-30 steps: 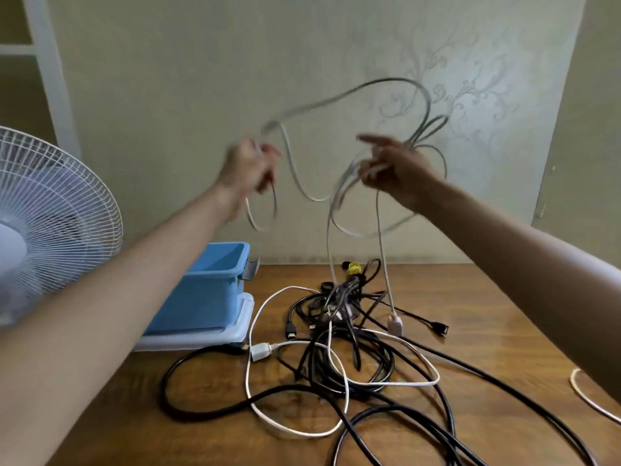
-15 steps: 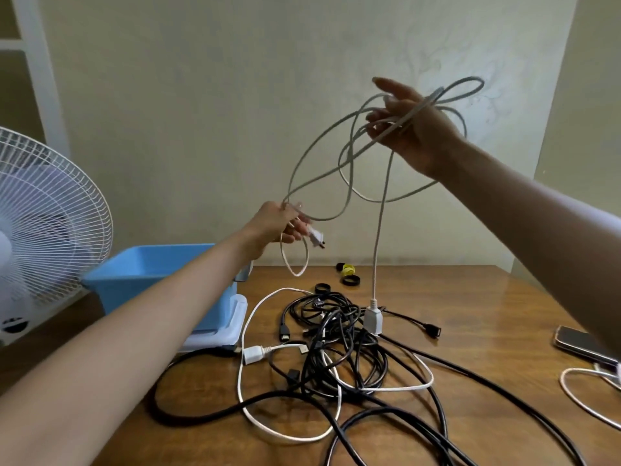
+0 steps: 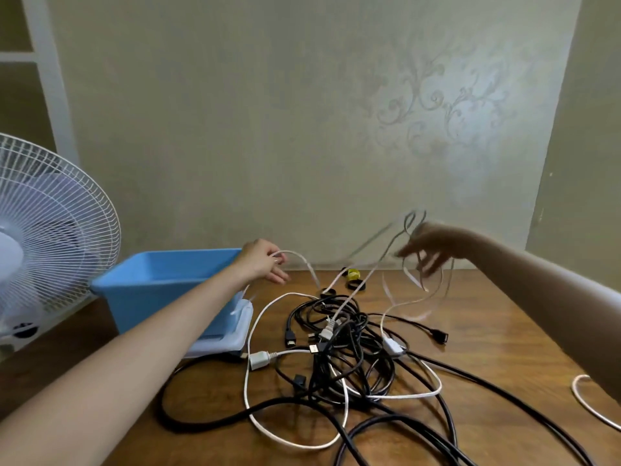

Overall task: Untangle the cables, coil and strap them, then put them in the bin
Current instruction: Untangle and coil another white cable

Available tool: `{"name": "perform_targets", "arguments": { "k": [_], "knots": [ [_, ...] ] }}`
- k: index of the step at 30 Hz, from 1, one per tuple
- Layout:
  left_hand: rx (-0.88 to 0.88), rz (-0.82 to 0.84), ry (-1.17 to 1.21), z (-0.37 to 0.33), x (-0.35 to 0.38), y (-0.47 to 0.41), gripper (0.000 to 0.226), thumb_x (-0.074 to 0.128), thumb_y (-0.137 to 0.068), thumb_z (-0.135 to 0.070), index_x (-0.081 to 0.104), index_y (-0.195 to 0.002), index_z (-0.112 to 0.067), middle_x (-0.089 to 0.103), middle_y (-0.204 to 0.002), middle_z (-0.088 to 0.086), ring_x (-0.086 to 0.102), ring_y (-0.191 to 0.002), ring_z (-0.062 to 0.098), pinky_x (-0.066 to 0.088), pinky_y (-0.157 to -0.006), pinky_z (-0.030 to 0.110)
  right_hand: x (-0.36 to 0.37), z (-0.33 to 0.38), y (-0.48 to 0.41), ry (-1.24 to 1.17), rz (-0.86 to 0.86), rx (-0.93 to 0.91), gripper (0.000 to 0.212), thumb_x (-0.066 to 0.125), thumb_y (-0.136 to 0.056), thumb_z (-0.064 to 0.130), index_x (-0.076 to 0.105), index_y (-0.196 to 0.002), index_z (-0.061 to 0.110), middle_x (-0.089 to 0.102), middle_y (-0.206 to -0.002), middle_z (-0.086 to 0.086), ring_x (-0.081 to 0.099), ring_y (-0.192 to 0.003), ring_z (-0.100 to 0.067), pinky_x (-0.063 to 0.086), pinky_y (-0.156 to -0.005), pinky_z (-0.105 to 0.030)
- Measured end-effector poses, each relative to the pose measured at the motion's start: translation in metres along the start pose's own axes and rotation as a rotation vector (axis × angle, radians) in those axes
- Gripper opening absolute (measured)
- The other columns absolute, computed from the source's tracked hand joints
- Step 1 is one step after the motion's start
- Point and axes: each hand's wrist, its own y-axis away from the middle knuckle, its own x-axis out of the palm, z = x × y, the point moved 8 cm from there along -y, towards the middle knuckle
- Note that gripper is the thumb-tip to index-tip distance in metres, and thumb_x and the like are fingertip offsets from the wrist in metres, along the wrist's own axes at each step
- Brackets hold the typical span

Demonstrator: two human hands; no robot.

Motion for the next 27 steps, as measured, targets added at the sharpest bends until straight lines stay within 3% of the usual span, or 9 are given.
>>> {"name": "perform_targets", "arguments": {
  "k": [3,6,12,15,17,19,21,24,27],
  "knots": [
    [0.065,-0.185,-0.258,-0.007,-0.013,-0.002,0.020,0.047,-0.098,-0.004,0.065,-0.098,0.004,0.066,-0.079,0.016,0.058,-0.038,0.001,0.044,-0.041,0.010,0.016,-0.023,0.005,0.460,0.145,0.076,0.029,0.078,-0.079,0.025,0.053,-0.075,0.010,0.052,-0.079,-0.007,0.058,-0.079,-0.026,0.055,-0.042,-0.036],
    [0.137,-0.362,-0.277,-0.016,-0.026,0.000,0.022,0.046,-0.098,-0.010,0.065,-0.090,-0.003,0.072,-0.082,0.012,0.051,-0.042,0.007,0.045,-0.050,0.018,0.024,-0.039,0.012,0.445,0.273,0.124,0.024,0.061,-0.093,0.029,0.067,-0.098,0.006,0.065,-0.097,-0.008,0.062,-0.087,-0.022,0.058,-0.055,-0.033],
    [-0.084,-0.291,0.088,0.006,-0.001,-0.011,0.018,0.032,-0.100,-0.007,0.049,-0.096,-0.005,0.065,-0.056,0.005,0.041,-0.030,0.006,0.029,-0.033,0.015,0.008,-0.022,0.023,0.688,-0.284,-0.145,0.027,0.062,-0.091,0.026,0.069,-0.079,0.003,0.070,-0.074,-0.010,0.068,-0.067,-0.025,0.052,-0.058,-0.028],
    [-0.145,-0.248,-0.096,0.018,0.013,-0.014,0.028,0.036,-0.101,-0.015,0.041,-0.124,0.000,0.068,-0.092,0.014,0.061,-0.074,0.019,0.046,-0.060,0.027,0.042,-0.018,0.030,0.281,-0.217,-0.324,0.026,0.067,-0.089,0.025,0.066,-0.070,0.007,0.069,-0.064,-0.006,0.065,-0.054,-0.015,0.054,-0.057,-0.026],
    [-0.077,-0.232,-0.530,0.015,0.027,-0.011,0.044,0.047,-0.097,-0.024,0.034,-0.135,-0.005,0.044,-0.131,0.017,0.043,-0.122,0.030,0.035,-0.099,0.035,0.056,-0.024,0.030,0.158,-0.150,-0.374,0.011,0.069,-0.087,0.018,0.071,-0.080,0.010,0.072,-0.071,-0.004,0.069,-0.065,-0.015,0.057,-0.068,-0.030],
    [0.183,-0.247,-0.657,-0.015,0.053,0.002,0.040,0.052,-0.094,-0.020,0.041,-0.130,-0.007,0.032,-0.137,0.013,0.030,-0.130,0.027,0.022,-0.106,0.030,0.062,-0.033,0.027,0.273,-0.158,-0.409,0.011,0.066,-0.086,0.012,0.075,-0.089,0.018,0.071,-0.078,0.004,0.068,-0.075,-0.014,0.053,-0.073,-0.028],
    [0.356,-0.110,-0.553,-0.041,0.093,0.011,0.024,0.051,-0.094,-0.012,0.056,-0.116,-0.005,0.051,-0.126,0.013,0.048,-0.118,0.023,0.032,-0.098,0.025,0.076,-0.051,0.021,0.444,-0.097,-0.400,0.028,0.057,-0.085,0.008,0.073,-0.102,0.024,0.073,-0.094,0.004,0.066,-0.085,-0.014,0.053,-0.080,-0.028],
    [0.289,0.259,-0.421,-0.050,0.164,0.017,0.019,0.046,-0.095,-0.006,0.063,-0.100,0.000,0.070,-0.098,0.017,0.068,-0.086,0.024,0.054,-0.078,0.031,0.098,-0.081,0.010,0.671,-0.026,-0.391,0.037,0.056,-0.087,0.019,0.059,-0.123,0.027,0.066,-0.121,0.004,0.061,-0.108,-0.022,0.048,-0.089,-0.031],
    [0.184,0.415,-0.674,-0.038,0.215,0.012,0.023,0.048,-0.093,-0.012,0.062,-0.080,0.000,0.065,-0.085,0.021,0.065,-0.089,0.035,0.050,-0.071,0.035,0.102,-0.100,0.002,0.655,-0.042,-0.354,0.023,0.056,-0.089,0.027,0.062,-0.111,0.020,0.068,-0.113,-0.002,0.061,-0.105,-0.028,0.044,-0.078,-0.031]
  ]
}}
